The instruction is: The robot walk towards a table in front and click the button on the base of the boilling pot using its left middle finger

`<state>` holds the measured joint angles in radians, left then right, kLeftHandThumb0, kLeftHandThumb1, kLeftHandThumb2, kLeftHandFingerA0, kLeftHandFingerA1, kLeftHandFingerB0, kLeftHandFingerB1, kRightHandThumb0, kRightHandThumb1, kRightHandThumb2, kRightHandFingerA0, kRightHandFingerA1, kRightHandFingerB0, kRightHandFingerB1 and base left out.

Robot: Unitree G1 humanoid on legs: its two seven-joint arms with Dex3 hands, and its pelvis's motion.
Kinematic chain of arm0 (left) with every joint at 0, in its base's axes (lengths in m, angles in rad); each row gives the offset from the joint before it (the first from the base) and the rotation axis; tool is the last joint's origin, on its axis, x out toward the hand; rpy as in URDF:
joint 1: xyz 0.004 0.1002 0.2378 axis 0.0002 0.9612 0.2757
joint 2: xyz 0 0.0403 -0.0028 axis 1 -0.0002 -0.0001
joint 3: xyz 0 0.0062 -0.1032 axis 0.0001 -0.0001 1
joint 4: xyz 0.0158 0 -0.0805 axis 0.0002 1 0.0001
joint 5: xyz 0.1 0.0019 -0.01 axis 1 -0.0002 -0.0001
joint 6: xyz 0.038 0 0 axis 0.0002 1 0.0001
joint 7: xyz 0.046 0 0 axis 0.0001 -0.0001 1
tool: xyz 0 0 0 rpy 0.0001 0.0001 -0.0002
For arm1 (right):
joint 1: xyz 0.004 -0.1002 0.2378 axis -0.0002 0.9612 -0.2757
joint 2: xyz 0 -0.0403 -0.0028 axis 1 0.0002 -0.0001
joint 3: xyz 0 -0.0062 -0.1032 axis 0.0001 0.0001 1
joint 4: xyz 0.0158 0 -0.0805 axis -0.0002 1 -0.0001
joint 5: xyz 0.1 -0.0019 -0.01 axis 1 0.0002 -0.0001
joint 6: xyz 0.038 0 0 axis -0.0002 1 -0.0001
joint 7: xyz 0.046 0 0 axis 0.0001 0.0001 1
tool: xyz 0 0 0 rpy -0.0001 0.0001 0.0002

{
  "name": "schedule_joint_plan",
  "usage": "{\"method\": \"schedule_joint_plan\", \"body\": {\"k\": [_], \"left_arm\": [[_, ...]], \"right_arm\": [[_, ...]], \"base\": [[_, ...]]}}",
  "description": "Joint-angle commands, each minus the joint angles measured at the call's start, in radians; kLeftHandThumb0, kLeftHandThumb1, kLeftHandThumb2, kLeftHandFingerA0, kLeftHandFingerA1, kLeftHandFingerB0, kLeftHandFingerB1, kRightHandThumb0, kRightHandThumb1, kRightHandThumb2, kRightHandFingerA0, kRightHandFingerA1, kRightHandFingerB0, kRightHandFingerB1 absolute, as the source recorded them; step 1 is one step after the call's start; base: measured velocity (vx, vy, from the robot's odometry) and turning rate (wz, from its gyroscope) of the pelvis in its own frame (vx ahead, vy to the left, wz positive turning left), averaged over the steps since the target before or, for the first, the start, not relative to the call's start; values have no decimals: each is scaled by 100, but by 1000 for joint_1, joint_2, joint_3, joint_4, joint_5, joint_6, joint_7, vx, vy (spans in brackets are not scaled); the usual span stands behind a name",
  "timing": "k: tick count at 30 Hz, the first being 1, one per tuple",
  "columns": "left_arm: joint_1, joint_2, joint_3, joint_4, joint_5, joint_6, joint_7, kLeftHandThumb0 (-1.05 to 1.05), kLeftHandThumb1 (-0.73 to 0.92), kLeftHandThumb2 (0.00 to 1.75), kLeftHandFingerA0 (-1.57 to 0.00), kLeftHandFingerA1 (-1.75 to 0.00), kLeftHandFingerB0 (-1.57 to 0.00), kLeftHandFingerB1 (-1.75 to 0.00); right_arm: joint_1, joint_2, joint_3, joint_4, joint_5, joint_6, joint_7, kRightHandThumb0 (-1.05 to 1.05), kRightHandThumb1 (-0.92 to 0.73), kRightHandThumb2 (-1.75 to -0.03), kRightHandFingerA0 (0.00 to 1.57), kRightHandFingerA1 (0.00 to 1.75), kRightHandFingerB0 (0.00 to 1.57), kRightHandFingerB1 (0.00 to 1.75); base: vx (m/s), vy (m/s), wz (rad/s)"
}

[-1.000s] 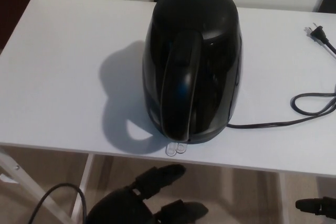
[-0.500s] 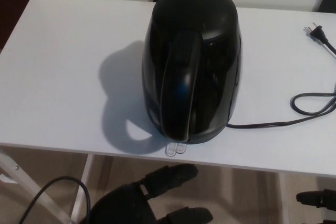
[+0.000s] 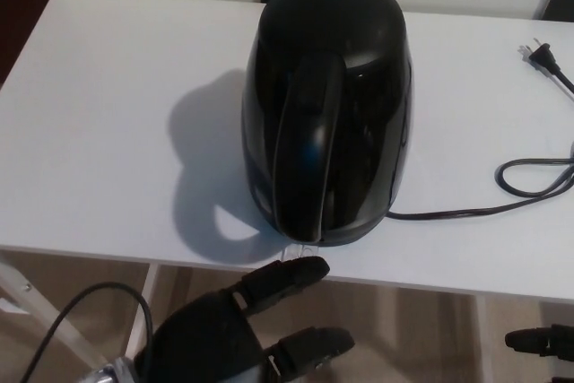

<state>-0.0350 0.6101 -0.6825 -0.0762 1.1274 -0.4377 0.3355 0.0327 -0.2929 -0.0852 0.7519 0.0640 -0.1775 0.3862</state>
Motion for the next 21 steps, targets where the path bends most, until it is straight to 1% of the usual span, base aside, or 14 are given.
{"method": "schedule_joint_plan", "body": {"k": [1,4,10,11,13,14,15,21], "left_arm": [[-4,-1,15,21,15,-10,-16,-79,88,66,-21,-29,-19,-28],[1,-3,18,31,11,-3,-33,-80,88,67,-22,-29,-19,-28],[8,-6,25,25,13,6,-66,-80,89,67,-20,-29,-18,-28],[2,-8,24,41,16,-2,-47,-80,89,67,-22,-30,-18,-28],[0,-10,25,50,18,-7,-39,-80,89,67,-22,-30,-18,-28],[4,-12,26,46,14,1,-62,-80,88,67,-20,-29,-17,-28],[5,-13,26,47,14,2,-62,-80,88,66,-21,-29,-18,-28],[3,-16,28,53,19,-3,-57,-80,88,66,-20,-29,-16,-27]], "right_arm": [[3,-19,4,-4,-17,5,-6,-34,-33,-51,104,53,74,48],[1,-15,2,6,-15,-2,-2,-32,-33,-51,103,53,74,48],[0,-19,5,6,-25,-2,-1,-34,-34,-51,103,53,72,48],[-2,-22,10,4,-31,-4,-1,-43,-30,-56,103,57,68,50],[-2,-23,12,3,-34,-5,-1,-43,-30,-56,103,57,68,50],[-3,-24,10,9,-30,-12,5,-46,-30,-64,97,60,68,55],[-3,-25,10,9,-29,-11,7,-45,-30,-56,102,57,68,50],[0,-25,8,4,-25,-12,11,-43,-30,-55,102,57,69,51]], "base": [[0,0,0],[0,0,0],[0,0,0],[0,0,0],[0,0,0],[0,0,0],[0,0,0],[0,0,0]]}}
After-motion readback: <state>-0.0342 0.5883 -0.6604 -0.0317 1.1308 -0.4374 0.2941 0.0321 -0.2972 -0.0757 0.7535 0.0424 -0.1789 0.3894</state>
